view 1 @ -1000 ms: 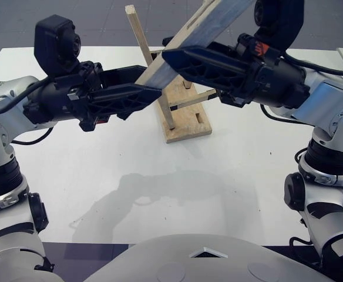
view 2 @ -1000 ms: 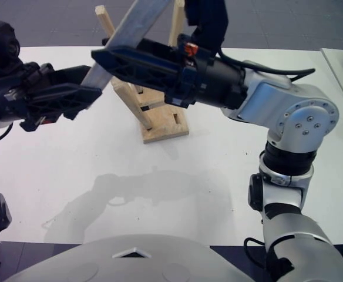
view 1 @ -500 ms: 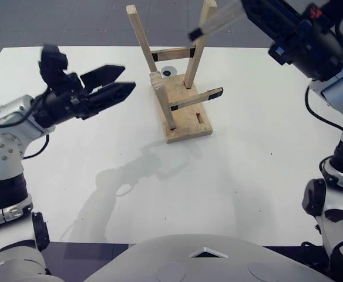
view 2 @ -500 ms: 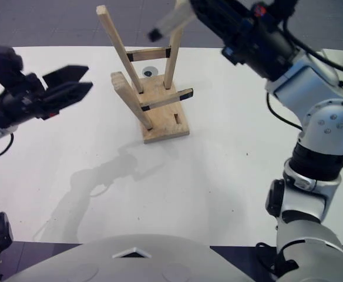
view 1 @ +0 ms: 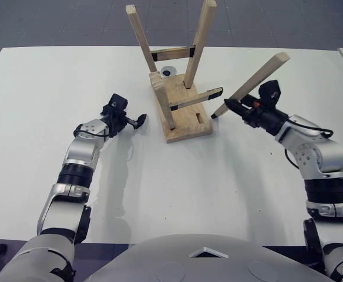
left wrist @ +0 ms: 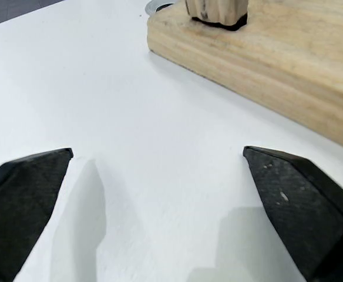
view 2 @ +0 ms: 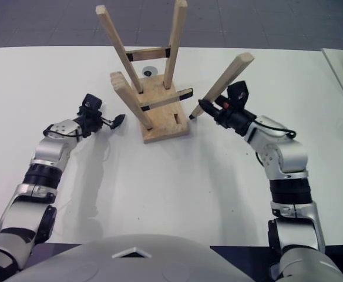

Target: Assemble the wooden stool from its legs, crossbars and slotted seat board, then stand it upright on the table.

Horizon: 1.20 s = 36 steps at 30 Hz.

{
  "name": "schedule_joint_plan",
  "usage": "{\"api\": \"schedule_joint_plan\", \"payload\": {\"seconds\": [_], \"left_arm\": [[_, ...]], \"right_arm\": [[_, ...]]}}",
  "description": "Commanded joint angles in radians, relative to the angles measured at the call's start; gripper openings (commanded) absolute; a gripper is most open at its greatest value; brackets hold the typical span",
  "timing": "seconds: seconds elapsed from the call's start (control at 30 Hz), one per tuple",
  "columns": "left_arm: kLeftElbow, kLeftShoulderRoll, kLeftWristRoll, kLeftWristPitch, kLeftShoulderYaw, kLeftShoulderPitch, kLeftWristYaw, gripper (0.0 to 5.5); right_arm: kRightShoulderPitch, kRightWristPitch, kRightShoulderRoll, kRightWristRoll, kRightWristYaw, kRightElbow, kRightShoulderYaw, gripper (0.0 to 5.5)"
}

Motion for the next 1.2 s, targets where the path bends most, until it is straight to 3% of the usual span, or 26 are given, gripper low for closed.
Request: {"api": "schedule_joint_plan", "payload": {"seconds": [0.03, 0.23, 0.53, 0.97, 1.2], "left_arm": [[0.101, -0.028, 0.056, -0.023, -0.006, -0.032, 0.018, 5.4], [0.164, -0.02, 0.08, -0.061, 0.01, -0.039, 0.003, 5.4], [0.233, -0.003, 0.103, -0.107, 0.034, -0.063, -0.001, 5.4], [0.183, 0.005, 0.115, -0.114, 0.041, -0.062, -0.029, 5.4], [0.018, 0.072, 0.094, -0.075, 0.113, 0.002, -0.017, 5.4]], "right_arm": [[0.074, 0.07, 0.027, 0.041, 0.036, -0.148, 0.035, 2.02], [0.129, 0.151, 0.112, 0.092, -0.004, -0.326, 0.085, 2.02], [0.072, 0.226, 0.089, 0.148, 0.031, -0.441, 0.056, 2.02], [-0.002, 0.076, 0.113, -0.07, 0.125, -0.204, 0.215, 2.02], [-0.01, 0.041, 0.091, -0.202, 0.11, -0.157, 0.266, 2.02]]}}
